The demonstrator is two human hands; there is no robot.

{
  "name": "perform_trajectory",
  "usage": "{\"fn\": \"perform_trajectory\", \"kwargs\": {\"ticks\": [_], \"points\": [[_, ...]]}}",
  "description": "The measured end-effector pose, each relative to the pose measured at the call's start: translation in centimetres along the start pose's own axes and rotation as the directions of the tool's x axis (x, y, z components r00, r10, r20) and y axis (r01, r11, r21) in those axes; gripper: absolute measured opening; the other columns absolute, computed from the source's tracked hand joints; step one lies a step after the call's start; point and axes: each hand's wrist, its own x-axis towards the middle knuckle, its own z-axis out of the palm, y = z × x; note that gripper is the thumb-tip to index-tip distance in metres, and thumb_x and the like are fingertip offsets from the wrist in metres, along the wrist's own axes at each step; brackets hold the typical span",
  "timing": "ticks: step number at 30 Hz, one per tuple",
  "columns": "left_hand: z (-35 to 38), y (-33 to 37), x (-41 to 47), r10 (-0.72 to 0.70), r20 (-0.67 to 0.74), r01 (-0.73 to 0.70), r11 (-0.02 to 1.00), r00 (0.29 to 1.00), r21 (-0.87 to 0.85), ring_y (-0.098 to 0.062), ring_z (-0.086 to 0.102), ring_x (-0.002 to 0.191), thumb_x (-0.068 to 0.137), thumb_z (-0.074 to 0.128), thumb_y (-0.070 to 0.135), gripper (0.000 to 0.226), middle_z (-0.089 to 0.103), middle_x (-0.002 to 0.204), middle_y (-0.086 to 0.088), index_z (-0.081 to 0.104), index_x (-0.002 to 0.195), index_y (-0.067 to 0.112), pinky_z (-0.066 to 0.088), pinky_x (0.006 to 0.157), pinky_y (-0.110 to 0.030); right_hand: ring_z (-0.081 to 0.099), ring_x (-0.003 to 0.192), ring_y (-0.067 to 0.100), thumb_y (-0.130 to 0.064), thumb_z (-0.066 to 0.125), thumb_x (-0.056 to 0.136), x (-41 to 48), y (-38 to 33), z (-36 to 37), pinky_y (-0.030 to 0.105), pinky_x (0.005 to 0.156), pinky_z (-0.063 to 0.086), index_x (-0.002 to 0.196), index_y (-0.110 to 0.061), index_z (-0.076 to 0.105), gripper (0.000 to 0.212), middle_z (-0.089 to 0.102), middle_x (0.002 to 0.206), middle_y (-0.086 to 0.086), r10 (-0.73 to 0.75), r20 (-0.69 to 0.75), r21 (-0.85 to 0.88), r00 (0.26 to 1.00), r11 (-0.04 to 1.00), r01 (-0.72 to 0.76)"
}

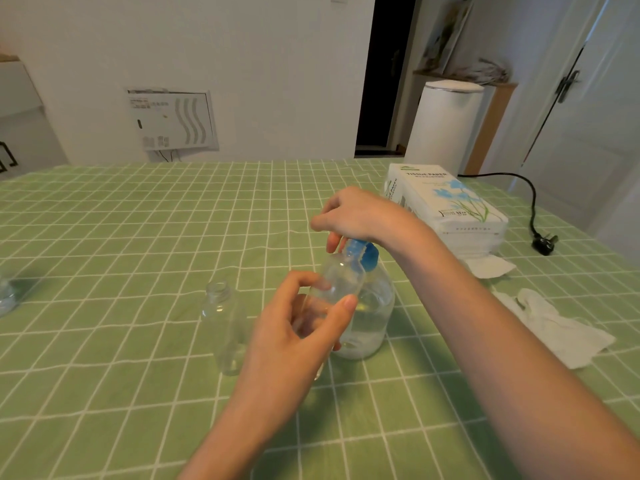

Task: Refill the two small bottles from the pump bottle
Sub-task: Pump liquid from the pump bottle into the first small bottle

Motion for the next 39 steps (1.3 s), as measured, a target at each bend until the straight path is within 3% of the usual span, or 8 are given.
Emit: {"fn": "perform_trajectory", "kwargs": {"ticks": [6, 10, 16, 21, 30, 39], "points": [[0.0, -0.2, 0.0, -0.008, -0.009, 0.009, 1.0, 1.0, 0.016, -0.008, 0.058, 0.052, 0.061, 0.066, 0.051, 0.039, 0.066, 0.07, -0.008, 0.058, 0.089, 0.025, 0.042, 0.047, -0.013, 0.052, 0.075, 0.019, -0.031, 0.053, 0.089, -0.2, 0.0, 0.1, 0.03, 0.068, 0.043, 0.118, -0.001, 0.062, 0.043, 0.07, 0.108, 0.017, -0.013, -0.04, -0.007, 0.999, 1.0, 0.012], [0.2, 0.2, 0.1, -0.004, 0.0, 0.004, 1.0, 1.0, 0.013, -0.006, 0.056, 0.05, 0.063, 0.065, 0.05, 0.037, 0.066, 0.074, -0.011, 0.058, 0.09, 0.026, 0.039, 0.044, -0.011, 0.049, 0.072, 0.018, -0.033, 0.053, 0.088, -0.2, -0.3, -0.8, 0.035, 0.071, 0.05, 0.119, 0.0, 0.061, 0.045, 0.07, 0.107, 0.017, -0.06, -0.102, -0.077, 0.993, 0.996, 0.052], [0.1, 0.3, 0.1, 0.004, 0.007, -0.004, 1.0, 1.0, 0.01, -0.004, 0.055, 0.049, 0.063, 0.065, 0.05, 0.034, 0.067, 0.073, -0.008, 0.058, 0.088, 0.028, 0.04, 0.044, -0.01, 0.056, 0.072, 0.019, -0.028, 0.052, 0.089, -0.1, -0.3, -0.6, 0.028, 0.065, 0.042, 0.117, 0.002, 0.061, 0.042, 0.074, 0.094, 0.014, -0.05, -0.057, 0.001, 0.997, 0.999, 0.05], [0.0, 0.0, 0.0, 0.002, 0.002, -0.002, 0.999, 1.0, 0.032, -0.006, 0.058, 0.052, 0.063, 0.065, 0.051, 0.034, 0.067, 0.072, -0.009, 0.059, 0.087, 0.029, 0.042, 0.047, -0.011, 0.06, 0.078, 0.022, -0.026, 0.051, 0.09, -0.1, 0.1, -0.1, 0.037, 0.078, 0.053, 0.117, 0.002, 0.062, 0.04, 0.072, 0.1, 0.016, -0.05, -0.039, 0.013, 0.998, 0.999, 0.051], [0.0, 0.1, 0.2, 0.006, 0.0, -0.006, 0.999, 1.0, 0.038, -0.005, 0.057, 0.051, 0.062, 0.065, 0.052, 0.032, 0.067, 0.074, -0.008, 0.058, 0.086, 0.031, 0.042, 0.046, -0.011, 0.05, 0.072, 0.018, -0.029, 0.052, 0.088, -0.1, -0.3, -0.7, 0.029, 0.065, 0.039, 0.116, 0.0, 0.062, 0.042, 0.07, 0.105, 0.017, -0.071, -0.077, -0.043, 0.995, 0.997, 0.068], [0.0, 0.2, 0.1, 0.007, 0.007, -0.007, 1.0, 1.0, 0.027, -0.006, 0.057, 0.051, 0.065, 0.065, 0.046, 0.035, 0.066, 0.073, -0.012, 0.059, 0.089, 0.023, 0.041, 0.047, -0.012, 0.056, 0.074, 0.02, -0.028, 0.052, 0.089, 0.0, 0.0, -0.4, 0.029, 0.066, 0.044, 0.114, -0.002, 0.062, 0.037, 0.072, 0.1, 0.014, -0.051, -0.027, 0.0, 0.998, 0.999, 0.051]]}}
